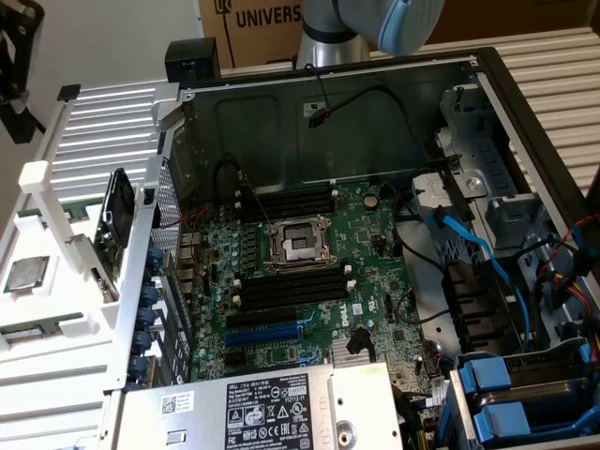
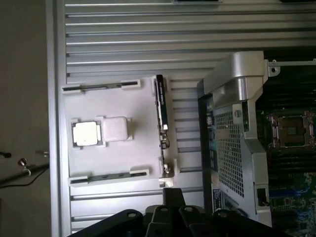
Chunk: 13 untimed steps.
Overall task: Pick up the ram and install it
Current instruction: 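Reach for the ram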
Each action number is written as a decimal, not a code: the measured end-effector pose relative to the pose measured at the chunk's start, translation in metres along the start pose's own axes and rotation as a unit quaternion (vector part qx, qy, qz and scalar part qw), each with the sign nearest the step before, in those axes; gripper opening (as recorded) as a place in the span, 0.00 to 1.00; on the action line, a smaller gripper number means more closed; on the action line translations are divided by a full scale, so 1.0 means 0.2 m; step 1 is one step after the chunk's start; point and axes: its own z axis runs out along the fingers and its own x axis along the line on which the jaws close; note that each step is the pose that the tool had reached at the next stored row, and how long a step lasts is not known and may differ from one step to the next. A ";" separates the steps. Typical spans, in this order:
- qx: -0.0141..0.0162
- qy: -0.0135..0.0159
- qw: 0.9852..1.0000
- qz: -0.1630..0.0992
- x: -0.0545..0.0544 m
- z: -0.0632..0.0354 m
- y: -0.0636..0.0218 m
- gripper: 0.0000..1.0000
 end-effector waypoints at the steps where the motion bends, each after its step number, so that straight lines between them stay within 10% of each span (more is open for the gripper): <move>1: 0.000 0.000 1.000 0.000 0.04 -0.003 -0.005 0.11; 13: 0.000 0.010 1.000 -0.013 0.16 0.017 -0.024 0.11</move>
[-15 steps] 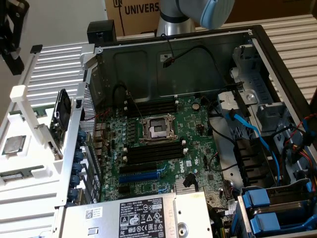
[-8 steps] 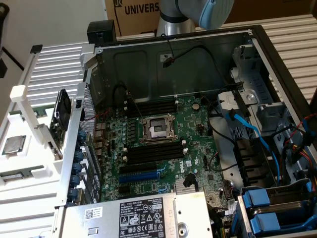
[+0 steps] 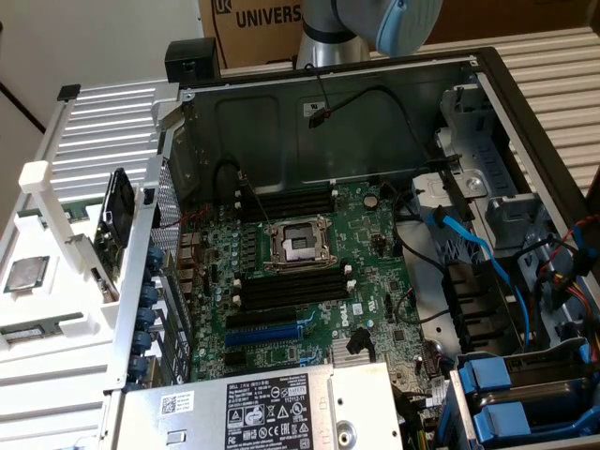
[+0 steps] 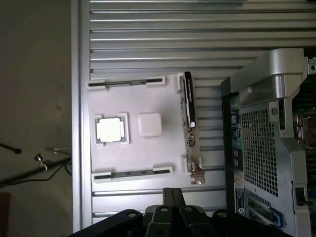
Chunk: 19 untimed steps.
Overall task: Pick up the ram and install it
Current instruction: 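Reach for the ram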
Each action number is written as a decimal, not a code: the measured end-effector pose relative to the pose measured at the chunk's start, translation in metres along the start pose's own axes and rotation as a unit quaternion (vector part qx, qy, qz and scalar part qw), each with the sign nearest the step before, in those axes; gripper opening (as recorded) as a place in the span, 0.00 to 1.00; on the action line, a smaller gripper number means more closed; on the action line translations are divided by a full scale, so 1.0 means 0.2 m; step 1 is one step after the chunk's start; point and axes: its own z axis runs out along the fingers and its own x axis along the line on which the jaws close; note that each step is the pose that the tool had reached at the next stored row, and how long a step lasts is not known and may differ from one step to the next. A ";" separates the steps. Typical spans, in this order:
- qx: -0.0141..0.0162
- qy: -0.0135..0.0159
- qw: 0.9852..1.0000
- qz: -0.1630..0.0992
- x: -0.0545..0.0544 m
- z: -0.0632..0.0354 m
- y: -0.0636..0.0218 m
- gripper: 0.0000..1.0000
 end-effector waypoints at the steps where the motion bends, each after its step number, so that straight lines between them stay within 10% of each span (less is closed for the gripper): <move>1: 0.000 0.001 1.000 -0.001 0.01 0.006 -0.001 0.11; 19: 0.000 0.003 1.000 -0.009 0.16 0.085 -0.010 0.11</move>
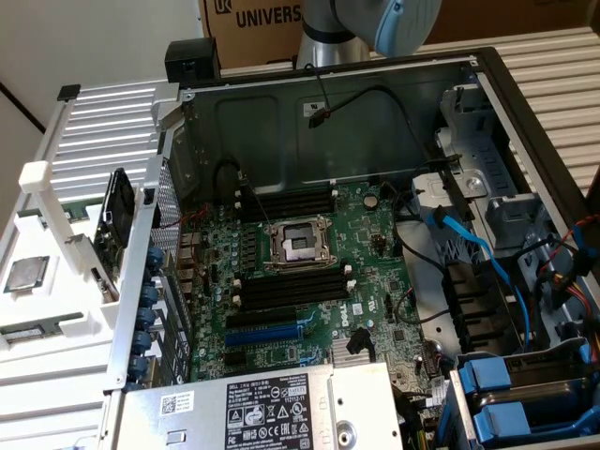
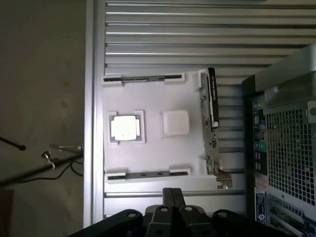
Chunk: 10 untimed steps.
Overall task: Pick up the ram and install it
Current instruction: 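Reach for the ram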
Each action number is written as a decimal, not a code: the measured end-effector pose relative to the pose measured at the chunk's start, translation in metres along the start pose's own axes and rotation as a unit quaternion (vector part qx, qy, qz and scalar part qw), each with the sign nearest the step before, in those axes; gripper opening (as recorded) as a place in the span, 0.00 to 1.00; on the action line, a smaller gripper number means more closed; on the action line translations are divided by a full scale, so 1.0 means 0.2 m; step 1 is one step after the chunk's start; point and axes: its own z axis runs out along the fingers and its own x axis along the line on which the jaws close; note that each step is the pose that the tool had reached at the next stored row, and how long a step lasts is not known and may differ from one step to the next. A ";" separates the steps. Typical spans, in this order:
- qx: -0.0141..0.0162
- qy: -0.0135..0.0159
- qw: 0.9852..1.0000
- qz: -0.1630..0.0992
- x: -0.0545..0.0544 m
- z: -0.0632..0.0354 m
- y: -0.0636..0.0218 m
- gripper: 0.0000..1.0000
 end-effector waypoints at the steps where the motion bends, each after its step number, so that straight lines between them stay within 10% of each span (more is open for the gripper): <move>1: 0.000 0.000 1.000 0.000 0.02 0.000 0.001 0.11; 10: 0.000 0.000 1.000 -0.001 0.08 0.021 0.037 0.11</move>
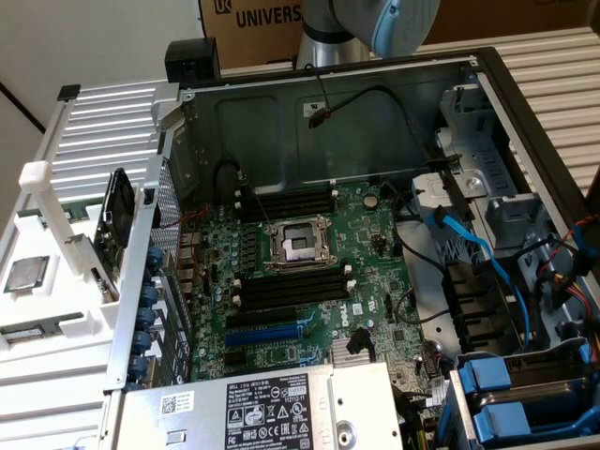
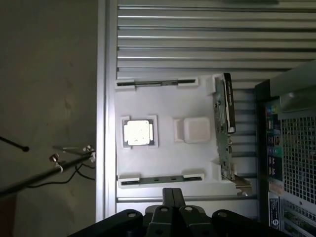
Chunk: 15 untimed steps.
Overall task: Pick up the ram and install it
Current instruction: 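Reach for the ram, then pick up the ram and move it above insertion slot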
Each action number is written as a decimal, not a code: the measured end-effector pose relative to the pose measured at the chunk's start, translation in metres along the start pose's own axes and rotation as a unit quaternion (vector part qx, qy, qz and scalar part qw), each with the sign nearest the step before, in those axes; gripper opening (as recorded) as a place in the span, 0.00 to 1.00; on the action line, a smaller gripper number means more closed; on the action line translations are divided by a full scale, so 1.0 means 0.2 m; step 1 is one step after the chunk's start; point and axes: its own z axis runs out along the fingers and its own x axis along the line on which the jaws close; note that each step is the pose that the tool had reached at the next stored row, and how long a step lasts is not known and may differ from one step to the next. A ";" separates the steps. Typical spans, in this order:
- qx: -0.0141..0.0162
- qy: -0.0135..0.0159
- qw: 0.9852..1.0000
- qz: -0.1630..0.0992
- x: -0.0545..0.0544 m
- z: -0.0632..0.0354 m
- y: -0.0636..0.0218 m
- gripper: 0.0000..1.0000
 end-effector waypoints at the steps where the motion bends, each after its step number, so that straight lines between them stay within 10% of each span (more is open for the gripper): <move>1: 0.000 0.000 1.000 0.000 0.00 0.006 0.000 0.11; 15: 0.000 0.000 1.000 -0.003 0.00 0.013 0.000 0.11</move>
